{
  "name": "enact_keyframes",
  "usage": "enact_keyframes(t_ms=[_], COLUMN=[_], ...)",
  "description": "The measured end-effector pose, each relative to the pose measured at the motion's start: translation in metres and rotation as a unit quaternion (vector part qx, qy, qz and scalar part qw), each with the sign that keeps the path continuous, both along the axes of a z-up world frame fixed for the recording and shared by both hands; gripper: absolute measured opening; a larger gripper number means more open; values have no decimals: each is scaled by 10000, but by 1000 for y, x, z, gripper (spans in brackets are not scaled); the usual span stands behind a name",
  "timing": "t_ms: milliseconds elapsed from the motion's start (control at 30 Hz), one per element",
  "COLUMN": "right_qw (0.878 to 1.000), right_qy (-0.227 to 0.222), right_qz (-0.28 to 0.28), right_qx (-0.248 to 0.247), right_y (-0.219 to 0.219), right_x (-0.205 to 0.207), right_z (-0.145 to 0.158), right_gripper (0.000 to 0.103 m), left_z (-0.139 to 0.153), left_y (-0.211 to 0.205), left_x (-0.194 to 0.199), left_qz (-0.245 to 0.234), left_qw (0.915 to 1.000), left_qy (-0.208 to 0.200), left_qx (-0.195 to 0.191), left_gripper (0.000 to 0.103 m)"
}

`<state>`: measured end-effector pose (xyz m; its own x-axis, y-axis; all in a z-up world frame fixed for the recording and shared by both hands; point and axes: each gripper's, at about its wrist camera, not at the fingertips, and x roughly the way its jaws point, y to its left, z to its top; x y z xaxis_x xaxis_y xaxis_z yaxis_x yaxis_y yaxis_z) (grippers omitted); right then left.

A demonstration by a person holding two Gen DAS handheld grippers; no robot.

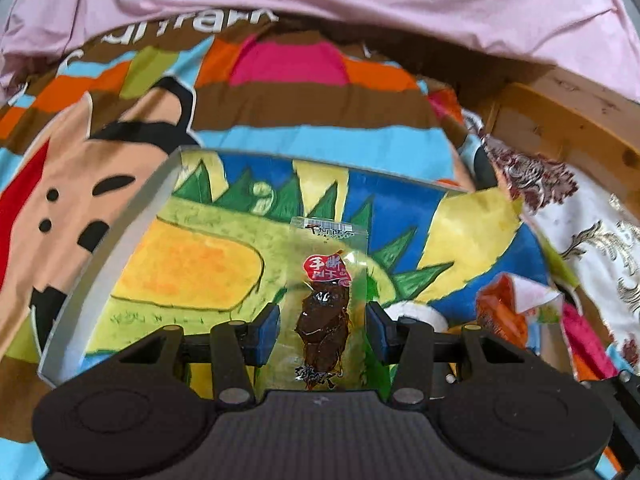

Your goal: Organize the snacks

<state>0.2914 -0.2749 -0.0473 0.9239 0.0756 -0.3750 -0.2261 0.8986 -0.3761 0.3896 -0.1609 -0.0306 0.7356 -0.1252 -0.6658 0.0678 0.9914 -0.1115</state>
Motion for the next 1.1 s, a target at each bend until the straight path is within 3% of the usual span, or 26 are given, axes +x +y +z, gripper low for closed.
enact_keyframes(t_ms=[100, 167, 367, 467, 733, 1100], right_qw=[9999, 9995, 9944, 9907, 9781, 9735], right_qy=[57, 95, 106, 66, -385, -989], right_qz=[-18, -4, -65, -158, -389, -361], right_qx=[107, 309, 1050, 1353, 2006, 2031], right_y=[-3, -7, -21, -28, -45, -47], right_x=[1, 0, -8, -17, -57, -134], right_z=[0, 3, 17, 28, 74, 115], right_gripper=[29, 45, 62, 71, 96, 102], left_z=[-6, -7, 2, 14, 54, 99], left_y=[-3, -2, 15, 24, 46, 76], left_x=[1, 1, -8, -18, -61, -142], left_qz=[15, 48, 280, 326, 424, 478], left_qw=[9999, 9998, 9972, 9960, 9930, 9872], left_qy=[101, 167, 56, -93, -606, -1145], left_qx=[-11, -108, -696, -828, -921, -1002], left_gripper=[51, 53, 80, 82, 99, 102])
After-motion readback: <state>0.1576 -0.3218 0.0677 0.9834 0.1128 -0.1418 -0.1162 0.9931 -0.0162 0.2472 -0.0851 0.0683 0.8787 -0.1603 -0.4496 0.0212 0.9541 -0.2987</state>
